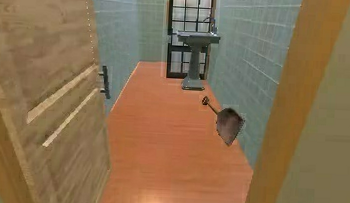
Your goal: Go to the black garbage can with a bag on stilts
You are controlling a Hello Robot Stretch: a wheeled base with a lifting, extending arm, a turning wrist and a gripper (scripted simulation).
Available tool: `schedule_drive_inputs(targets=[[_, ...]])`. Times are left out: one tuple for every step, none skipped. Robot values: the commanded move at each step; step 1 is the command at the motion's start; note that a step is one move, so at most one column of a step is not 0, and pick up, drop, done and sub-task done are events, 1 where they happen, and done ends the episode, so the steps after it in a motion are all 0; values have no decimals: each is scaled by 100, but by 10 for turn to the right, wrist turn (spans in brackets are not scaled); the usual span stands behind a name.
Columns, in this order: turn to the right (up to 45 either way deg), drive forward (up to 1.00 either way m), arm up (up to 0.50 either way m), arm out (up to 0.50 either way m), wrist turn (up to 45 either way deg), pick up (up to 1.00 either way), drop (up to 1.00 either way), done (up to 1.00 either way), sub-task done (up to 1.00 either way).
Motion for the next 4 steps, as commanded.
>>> schedule_drive_inputs(targets=[[0, 100, 0, 0, 0, 0, 0, 0, 0], [-30, 0, 0, 0, 0, 0, 0, 0, 0], [0, 65, 0, 0, 0, 0, 0, 0, 0], [-120, 0, 0, 0, 0, 0, 0, 0, 0]])
